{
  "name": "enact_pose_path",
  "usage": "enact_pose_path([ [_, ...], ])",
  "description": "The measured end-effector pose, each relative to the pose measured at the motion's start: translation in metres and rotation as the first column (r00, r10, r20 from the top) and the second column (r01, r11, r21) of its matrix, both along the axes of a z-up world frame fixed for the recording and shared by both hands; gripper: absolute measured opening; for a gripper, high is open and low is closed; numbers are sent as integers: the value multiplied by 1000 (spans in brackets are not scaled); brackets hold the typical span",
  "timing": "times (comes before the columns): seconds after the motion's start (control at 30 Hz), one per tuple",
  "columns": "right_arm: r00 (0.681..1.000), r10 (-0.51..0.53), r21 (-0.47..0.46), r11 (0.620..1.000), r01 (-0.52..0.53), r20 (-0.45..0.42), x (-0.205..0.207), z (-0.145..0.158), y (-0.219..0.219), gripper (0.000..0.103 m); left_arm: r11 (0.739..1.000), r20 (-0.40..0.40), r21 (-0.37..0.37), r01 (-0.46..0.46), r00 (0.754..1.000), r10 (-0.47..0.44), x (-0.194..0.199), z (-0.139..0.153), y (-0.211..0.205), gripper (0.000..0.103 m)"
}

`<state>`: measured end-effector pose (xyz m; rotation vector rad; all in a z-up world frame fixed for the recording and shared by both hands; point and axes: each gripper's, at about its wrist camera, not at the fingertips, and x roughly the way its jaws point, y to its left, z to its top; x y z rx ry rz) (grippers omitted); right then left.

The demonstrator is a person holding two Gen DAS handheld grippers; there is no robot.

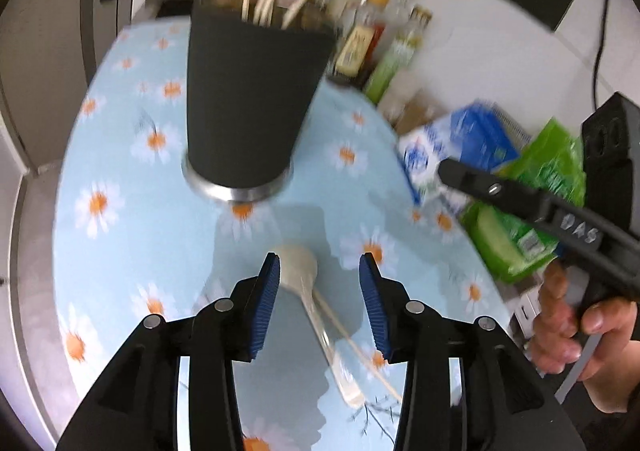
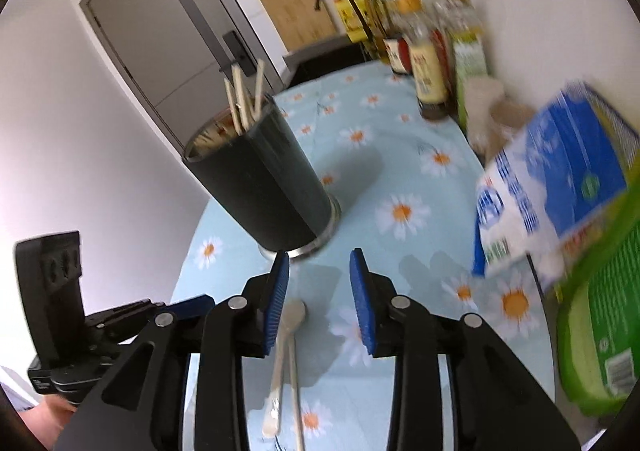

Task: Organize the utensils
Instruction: 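Move both tools down to the cream spoon and chopstick beside the black holder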

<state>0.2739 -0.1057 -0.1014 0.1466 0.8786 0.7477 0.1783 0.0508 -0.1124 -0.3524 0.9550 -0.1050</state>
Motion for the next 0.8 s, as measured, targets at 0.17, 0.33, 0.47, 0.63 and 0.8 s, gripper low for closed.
enact_pose_path([
  [0.17,999,32,6,999,-32,-35,-5,-9,-21,33,1000,-150,-8,-24,988,22,9,-27,-9,40],
  [0.33,998,60,16,998,-59,-31,-9,-10,-41,33,992,-232,114,-60,969,85,21,-37,-17,40],
  [0.47,995,61,47,997,-57,-78,-6,-14,-60,33,987,-317,150,-53,943,99,31,-47,-26,40],
  [0.63,992,91,75,994,-85,-91,-4,-14,-76,33,982,-380,177,-62,916,126,42,-53,-25,39],
  [0.8,982,129,102,988,-115,-138,-3,-22,-88,33,983,-433,164,-77,890,142,55,-55,-19,38],
])
